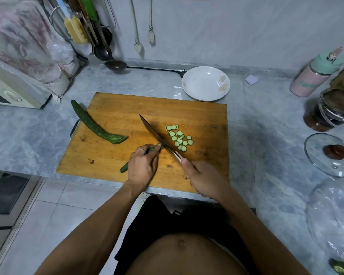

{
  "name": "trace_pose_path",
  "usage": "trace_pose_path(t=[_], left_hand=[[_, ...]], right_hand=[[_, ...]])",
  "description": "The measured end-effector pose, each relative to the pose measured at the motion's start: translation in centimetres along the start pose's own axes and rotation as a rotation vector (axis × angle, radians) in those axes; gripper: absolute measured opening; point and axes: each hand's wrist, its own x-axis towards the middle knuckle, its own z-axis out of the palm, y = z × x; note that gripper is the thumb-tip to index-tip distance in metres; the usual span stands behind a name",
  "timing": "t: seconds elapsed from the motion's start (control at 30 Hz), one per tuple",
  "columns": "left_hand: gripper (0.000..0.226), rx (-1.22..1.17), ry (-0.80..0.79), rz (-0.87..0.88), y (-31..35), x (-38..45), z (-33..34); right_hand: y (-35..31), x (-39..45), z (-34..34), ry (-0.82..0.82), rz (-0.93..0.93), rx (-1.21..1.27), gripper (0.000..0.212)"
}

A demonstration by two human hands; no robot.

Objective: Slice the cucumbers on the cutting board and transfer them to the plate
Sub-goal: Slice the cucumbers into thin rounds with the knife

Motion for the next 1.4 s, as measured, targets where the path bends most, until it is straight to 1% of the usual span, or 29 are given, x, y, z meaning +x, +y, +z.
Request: trace_pose_path(t=[0.17, 0.3, 0.4, 0.53, 0.73, 0.93, 1.1, 1.4], left_hand=[[0.036, 0.001, -0.007, 0.001, 0.1, 0.0, -0.1], [0.036, 0.001, 0.000, 0.005, 0.1, 0.0, 0.0], [0.034, -0.006, 0.005, 0.021, -0.1, -0.1, 0.2], [0.035, -0.017, 0.005, 0.007, -0.2, 0.0, 0.2], [0.034, 0.001, 0.013, -0.008, 0.5, -0.1, -0.2], [0.029, -0.023, 0.011, -0.035, 0.6, -0.1, -0.3], [0.027, -0.058, 0.032, -0.021, 0.6, -0.1, -0.2], [0.030, -0.059, 0.012, -0.032, 0.6, -0.1, -0.1]], right_hand=[[-0.3, 0.3, -0.1, -0.019, 0.031, 0.020, 0.059], [-0.6, 1.5, 0.3, -0.014, 0.026, 0.004, 0.063], [-0.8, 2.4, 0.8, -0.009, 0.008, 0.010, 0.058], [-0.8, 2.8, 1.0, 0.006, 0.019, 0.005, 0.058], [-0.3, 2.6, 0.6, 0.023, 0.076, 0.115, 0.060], [0.4, 2.0, 0.1, 0.057, 0.107, 0.150, 0.062], [0.3, 1.6, 0.4, 0.047, 0.078, 0.120, 0.060], [-0.1, 0.7, 0.5, 0.020, 0.017, 0.104, 0.057]])
